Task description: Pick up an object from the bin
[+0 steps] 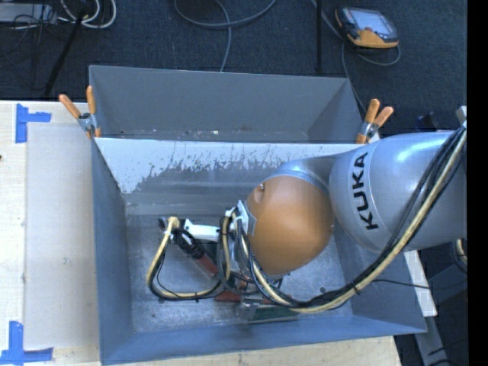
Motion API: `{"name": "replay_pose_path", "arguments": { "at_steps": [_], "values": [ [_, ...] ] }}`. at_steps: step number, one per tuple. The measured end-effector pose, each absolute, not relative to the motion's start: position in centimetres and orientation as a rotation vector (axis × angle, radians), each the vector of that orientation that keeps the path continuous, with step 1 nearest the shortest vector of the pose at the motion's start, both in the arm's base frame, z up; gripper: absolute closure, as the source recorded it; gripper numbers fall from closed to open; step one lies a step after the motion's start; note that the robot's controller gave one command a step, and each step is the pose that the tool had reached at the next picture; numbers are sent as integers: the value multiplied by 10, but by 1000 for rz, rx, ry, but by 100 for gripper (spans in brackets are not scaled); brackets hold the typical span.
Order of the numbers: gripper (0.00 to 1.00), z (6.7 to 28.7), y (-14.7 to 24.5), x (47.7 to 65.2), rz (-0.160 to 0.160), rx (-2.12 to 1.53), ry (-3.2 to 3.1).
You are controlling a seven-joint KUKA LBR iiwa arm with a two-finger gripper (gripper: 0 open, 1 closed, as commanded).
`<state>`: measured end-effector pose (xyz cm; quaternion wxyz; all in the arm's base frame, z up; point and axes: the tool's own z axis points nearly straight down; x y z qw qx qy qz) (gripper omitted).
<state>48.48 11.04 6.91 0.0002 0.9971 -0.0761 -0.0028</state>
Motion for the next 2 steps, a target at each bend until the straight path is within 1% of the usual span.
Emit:
{"name": "replay_pose_path", "arguments": {
  "at_steps": [2],
  "values": [
    [100, 69, 110, 485, -9, 3132, -244]
  ]
}}
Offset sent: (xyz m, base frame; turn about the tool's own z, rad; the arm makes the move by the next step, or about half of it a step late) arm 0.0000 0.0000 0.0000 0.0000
